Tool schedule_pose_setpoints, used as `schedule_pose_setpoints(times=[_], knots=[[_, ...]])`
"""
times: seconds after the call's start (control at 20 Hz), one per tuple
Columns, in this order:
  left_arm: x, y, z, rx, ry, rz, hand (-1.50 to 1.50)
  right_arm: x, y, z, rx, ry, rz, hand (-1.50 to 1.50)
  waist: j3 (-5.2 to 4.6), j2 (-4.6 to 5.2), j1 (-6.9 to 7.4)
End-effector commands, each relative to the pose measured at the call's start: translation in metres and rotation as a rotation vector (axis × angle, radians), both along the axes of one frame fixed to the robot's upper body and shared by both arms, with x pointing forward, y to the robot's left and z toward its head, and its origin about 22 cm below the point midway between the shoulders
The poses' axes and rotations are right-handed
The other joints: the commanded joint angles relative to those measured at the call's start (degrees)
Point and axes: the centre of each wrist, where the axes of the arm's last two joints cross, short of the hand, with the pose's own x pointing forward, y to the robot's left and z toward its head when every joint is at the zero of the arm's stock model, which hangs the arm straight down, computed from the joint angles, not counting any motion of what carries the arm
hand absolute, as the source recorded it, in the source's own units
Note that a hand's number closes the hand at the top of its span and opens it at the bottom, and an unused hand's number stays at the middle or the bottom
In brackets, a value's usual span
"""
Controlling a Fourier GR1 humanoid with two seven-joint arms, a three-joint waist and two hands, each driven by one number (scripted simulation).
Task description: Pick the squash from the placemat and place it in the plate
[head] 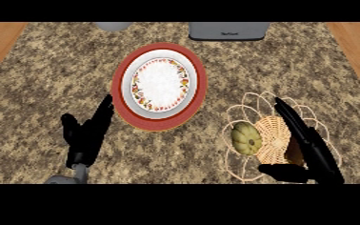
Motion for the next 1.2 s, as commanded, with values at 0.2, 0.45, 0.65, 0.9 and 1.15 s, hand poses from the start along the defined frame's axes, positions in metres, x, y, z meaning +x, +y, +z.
schedule_pose_setpoints(times=[0.2,0.45,0.65,0.9,1.15], knots=[[-0.008,-0.008,0.0,-0.013,0.055,-0.011,0.0,0.011,0.021,0.016,-0.043,0.028,-0.015,-1.5,-0.35,0.29,0.02],[0.005,0.016,-0.013,-0.013,0.069,-0.004,0.0,0.017,0.037,-0.019,-0.082,0.041,0.018,-1.5,-0.35,0.4,-0.04],[-0.006,-0.001,-0.005,0.014,0.03,-0.01,0.0,0.021,0.052,-0.02,-0.2,0.021,0.072,1.5,-0.35,0.36,0.09],[-0.01,0.017,-0.018,0.016,0.056,0.009,0.0,0.016,0.041,-0.037,-0.214,-0.054,0.023,1.5,-0.34,0.38,-0.04],[-0.015,-0.013,-0.005,0.002,0.055,-0.005,0.0,0.022,0.041,-0.026,-0.19,-0.091,-0.01,1.5,-0.33,0.3,0.01]])
